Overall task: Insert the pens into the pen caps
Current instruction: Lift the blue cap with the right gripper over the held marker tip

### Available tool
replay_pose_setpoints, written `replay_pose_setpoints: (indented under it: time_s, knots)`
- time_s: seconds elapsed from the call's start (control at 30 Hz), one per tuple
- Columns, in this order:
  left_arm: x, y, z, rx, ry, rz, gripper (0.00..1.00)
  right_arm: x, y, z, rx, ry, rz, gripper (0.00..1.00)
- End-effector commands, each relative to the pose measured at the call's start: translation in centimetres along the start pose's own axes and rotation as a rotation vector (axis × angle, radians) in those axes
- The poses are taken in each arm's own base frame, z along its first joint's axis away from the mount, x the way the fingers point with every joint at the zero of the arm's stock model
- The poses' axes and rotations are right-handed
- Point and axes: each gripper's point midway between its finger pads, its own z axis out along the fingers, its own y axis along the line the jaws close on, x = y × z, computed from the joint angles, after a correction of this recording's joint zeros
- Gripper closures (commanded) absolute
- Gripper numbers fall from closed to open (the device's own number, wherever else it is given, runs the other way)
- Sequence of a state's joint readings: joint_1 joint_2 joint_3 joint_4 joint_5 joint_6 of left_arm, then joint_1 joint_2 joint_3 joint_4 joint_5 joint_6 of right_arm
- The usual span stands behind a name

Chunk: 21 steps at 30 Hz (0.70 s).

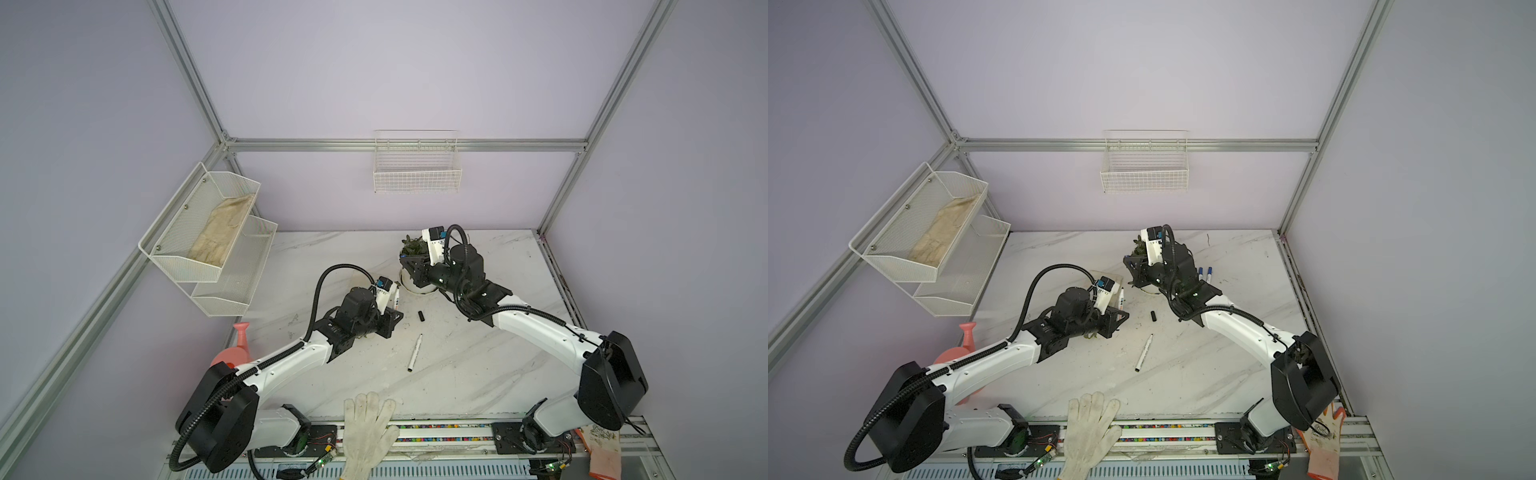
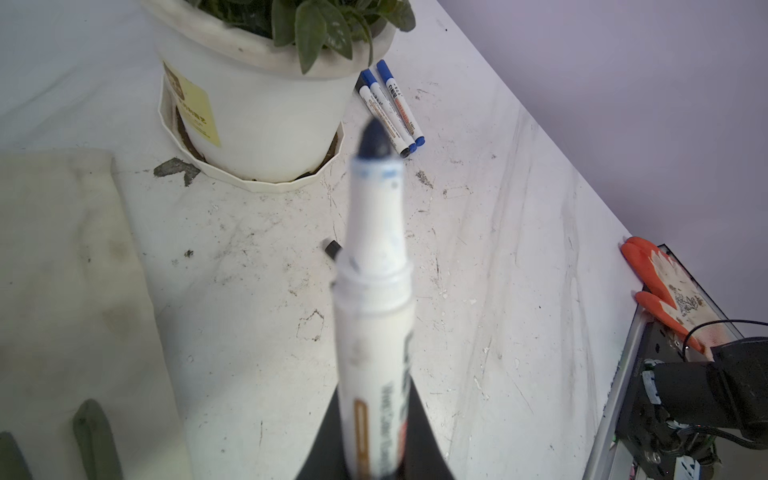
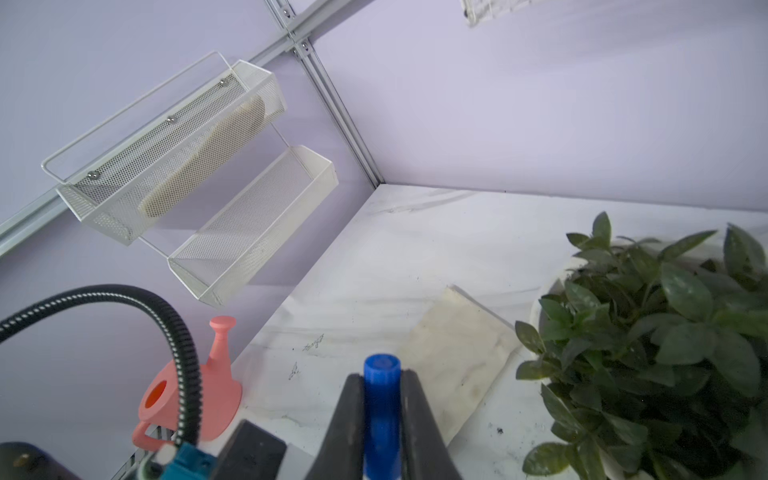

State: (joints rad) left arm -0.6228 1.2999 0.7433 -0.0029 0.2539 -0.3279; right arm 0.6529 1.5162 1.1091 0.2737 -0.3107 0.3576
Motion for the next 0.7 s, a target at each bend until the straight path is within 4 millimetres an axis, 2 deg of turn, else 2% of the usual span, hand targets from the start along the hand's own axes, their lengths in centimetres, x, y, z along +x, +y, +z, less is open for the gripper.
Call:
replay_pose_setpoints:
  time_s: [0.0, 0.17, 0.5, 0.67]
  knots:
    - [-4.4, -2.5, -0.8, 0.087, -0.130, 0.064, 1.00, -0.2, 0.9, -0.2, -0.095, 0.001, 0.041, 1.00]
    - [-5.3, -3.0, -0.8, 0.104, -0.159, 0.064, 1.00, 0.6, 0.8, -0.4, -0.138, 0.039, 0.056, 1.00]
    - [-5.5, -3.1, -0.1, 0.115, -0.151, 0.056, 1.00, 1.0, 1.9, -0.6, -0.210, 0.063, 0.033, 1.00]
    - [-6.2, -3.3, -0.4, 0.123, -0.177, 0.060, 1.00, 1.4, 1.4, -0.3, -0.206, 0.079, 0.047, 1.00]
